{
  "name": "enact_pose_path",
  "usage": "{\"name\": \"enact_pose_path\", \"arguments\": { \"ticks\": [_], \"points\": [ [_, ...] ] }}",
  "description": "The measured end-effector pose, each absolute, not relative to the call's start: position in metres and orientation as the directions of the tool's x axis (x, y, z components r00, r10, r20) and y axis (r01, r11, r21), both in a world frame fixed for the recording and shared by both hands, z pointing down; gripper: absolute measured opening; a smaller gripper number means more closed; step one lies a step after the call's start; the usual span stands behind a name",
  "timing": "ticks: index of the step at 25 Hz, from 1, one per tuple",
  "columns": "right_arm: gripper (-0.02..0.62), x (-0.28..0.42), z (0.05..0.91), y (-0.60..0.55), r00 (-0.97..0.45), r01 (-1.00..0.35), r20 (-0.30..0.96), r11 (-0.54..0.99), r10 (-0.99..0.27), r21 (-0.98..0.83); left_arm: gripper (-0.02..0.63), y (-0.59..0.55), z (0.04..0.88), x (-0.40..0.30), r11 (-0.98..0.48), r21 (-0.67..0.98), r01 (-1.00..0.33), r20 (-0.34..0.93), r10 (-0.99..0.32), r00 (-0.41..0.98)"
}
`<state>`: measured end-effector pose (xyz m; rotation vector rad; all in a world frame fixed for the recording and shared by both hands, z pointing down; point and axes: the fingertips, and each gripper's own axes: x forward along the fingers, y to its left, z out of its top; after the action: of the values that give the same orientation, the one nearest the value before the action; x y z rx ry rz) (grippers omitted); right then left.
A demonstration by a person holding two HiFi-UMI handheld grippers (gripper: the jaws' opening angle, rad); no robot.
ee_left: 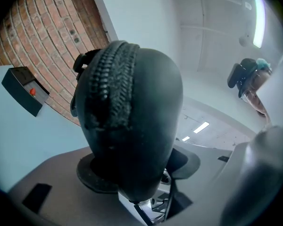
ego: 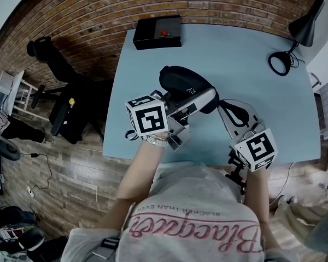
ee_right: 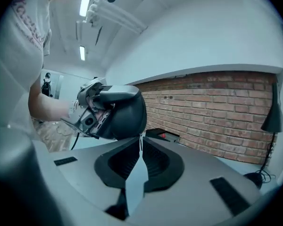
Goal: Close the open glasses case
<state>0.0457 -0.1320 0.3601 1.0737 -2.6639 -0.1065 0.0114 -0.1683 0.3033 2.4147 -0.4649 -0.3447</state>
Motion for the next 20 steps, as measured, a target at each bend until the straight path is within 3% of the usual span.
{"name": "enact_pose_path", "arguments": {
  "ticks": [6,11,20],
  "points": [
    [0.021,0.038,0.359,-0.131,-0.682,-0.617,0.257,0.727,-0.685,0.300,0.278,-0.166,0.301,0.015,-0.721,0.649,-0.244,-0.095,-0.395,0.914],
    [0.018,0.037,0.365,-0.131,-0.629,-0.558,0.339,0.711,-0.699,0.428,0.277,-0.178,0.305,0.011,-0.651,0.695,-0.305,-0.056,-0.472,0.880],
    [0.020,0.020,0.385,-0.120,-0.629,-0.601,0.413,0.749,-0.659,0.280,0.264,-0.192,0.316,0.008,-0.561,0.747,-0.357,-0.031,-0.565,0.825]
  ]
}}
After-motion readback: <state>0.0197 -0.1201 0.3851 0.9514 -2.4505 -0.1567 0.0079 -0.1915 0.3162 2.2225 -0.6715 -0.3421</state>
